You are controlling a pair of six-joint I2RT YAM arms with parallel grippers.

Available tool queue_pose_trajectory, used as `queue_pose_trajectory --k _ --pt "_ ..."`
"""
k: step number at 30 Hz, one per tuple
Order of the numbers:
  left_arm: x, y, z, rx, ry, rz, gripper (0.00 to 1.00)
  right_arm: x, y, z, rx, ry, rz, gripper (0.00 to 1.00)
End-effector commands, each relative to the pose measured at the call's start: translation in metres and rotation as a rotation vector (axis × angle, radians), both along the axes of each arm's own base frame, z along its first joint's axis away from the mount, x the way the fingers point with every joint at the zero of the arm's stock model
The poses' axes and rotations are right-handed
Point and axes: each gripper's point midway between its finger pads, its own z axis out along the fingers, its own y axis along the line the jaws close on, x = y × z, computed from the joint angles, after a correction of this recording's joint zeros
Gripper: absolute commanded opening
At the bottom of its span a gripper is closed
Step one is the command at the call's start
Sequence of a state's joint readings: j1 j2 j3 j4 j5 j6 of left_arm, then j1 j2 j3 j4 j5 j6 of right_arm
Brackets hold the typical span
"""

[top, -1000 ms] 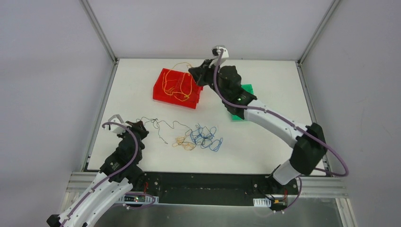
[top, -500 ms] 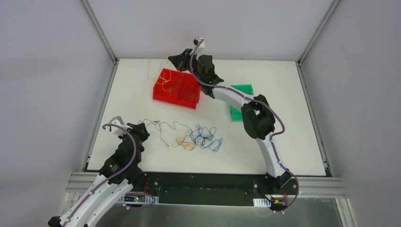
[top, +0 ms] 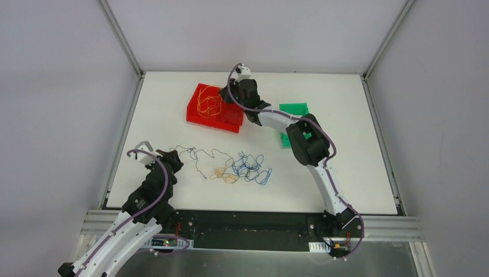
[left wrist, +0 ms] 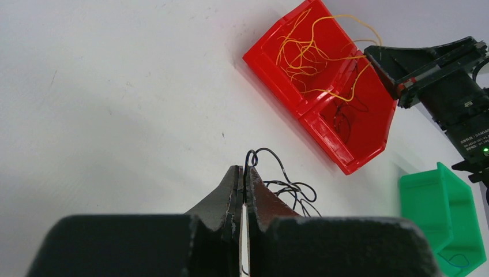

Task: Untangle the cables

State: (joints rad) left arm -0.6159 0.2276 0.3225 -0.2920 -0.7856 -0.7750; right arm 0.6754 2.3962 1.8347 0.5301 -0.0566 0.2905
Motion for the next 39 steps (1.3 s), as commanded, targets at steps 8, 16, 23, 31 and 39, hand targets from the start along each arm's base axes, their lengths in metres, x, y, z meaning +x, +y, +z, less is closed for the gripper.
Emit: queue_pose_trajectory --k 8,16,23,31,39 --pt "0.000 0.001 0.007 -0.003 -0.012 0.010 0.00 -0.013 0.038 0.015 -0.283 -0.141 -0.080 0.00" --pt "0.001 0.001 0.007 0.005 -0.008 0.011 0.00 -0.012 0.050 -0.012 -0.403 -0.144 -0.086 0.00" --pt "0.001 0.001 0.007 0.003 -0.009 0.013 0.00 -0.013 0.031 -0.035 -0.519 -0.096 -0.114 0.00" --pt "0.001 0.002 0.007 0.004 -0.009 0.015 0.00 -0.019 0.002 -0.052 -0.649 0.000 -0.119 0.00" --pt "0.001 0.000 0.006 0.001 -0.004 0.010 0.00 -0.028 -0.028 -0.052 -0.693 0.113 -0.140 0.00"
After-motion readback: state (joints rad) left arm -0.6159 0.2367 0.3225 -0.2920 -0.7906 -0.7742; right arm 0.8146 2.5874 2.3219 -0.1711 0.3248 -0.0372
